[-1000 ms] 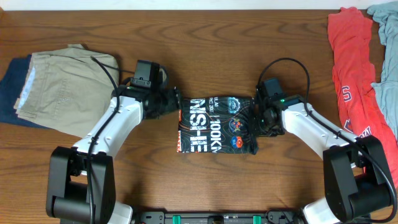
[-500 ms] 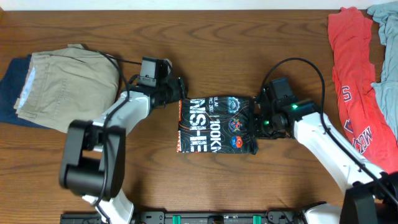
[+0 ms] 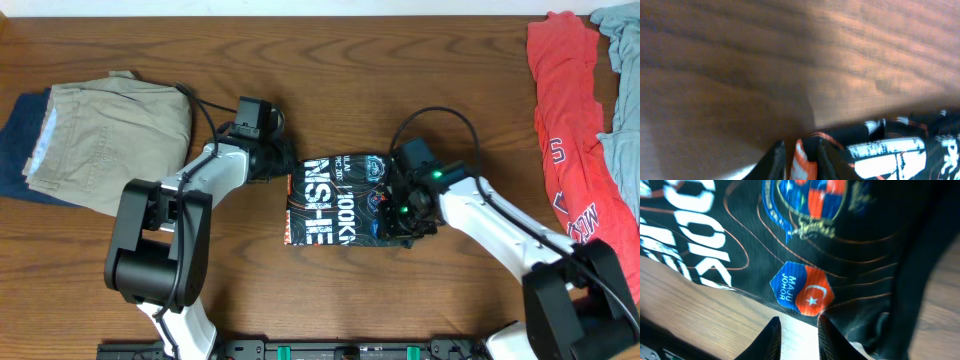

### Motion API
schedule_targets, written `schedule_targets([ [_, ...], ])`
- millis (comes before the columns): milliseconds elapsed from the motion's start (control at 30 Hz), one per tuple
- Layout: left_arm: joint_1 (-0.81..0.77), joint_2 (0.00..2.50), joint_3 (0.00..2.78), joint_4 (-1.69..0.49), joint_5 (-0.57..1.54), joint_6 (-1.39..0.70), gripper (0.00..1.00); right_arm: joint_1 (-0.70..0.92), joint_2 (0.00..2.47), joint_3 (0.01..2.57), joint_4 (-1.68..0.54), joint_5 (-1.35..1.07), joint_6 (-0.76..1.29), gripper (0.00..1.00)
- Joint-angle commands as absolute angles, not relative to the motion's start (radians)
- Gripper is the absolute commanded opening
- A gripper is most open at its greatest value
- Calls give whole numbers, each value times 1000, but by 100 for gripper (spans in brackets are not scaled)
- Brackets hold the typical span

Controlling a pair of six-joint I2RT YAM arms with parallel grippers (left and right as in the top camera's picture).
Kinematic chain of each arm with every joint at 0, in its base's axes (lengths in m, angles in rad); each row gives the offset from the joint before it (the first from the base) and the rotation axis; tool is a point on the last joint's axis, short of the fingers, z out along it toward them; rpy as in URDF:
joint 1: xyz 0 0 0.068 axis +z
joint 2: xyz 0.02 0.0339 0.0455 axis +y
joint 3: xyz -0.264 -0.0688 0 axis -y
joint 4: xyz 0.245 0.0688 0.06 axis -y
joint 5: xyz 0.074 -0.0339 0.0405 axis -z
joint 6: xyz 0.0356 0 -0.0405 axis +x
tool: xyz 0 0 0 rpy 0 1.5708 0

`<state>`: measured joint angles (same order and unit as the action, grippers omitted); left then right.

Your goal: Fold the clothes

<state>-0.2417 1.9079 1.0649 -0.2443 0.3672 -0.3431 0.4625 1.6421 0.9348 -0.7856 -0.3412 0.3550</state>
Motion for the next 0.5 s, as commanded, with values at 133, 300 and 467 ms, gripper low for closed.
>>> schedule_targets([
  [133, -254, 1971, 1037, -413, 346, -311, 19, 481, 1697, 929, -786, -320, 363, 23],
  [300, -254, 1971, 1037, -551, 346, -310, 11, 481, 1702, 903, -771, -250, 363, 24],
  [467, -254, 1971, 1037, -751, 348, -311, 10, 478, 1702, 865, -705, -139, 362, 25],
])
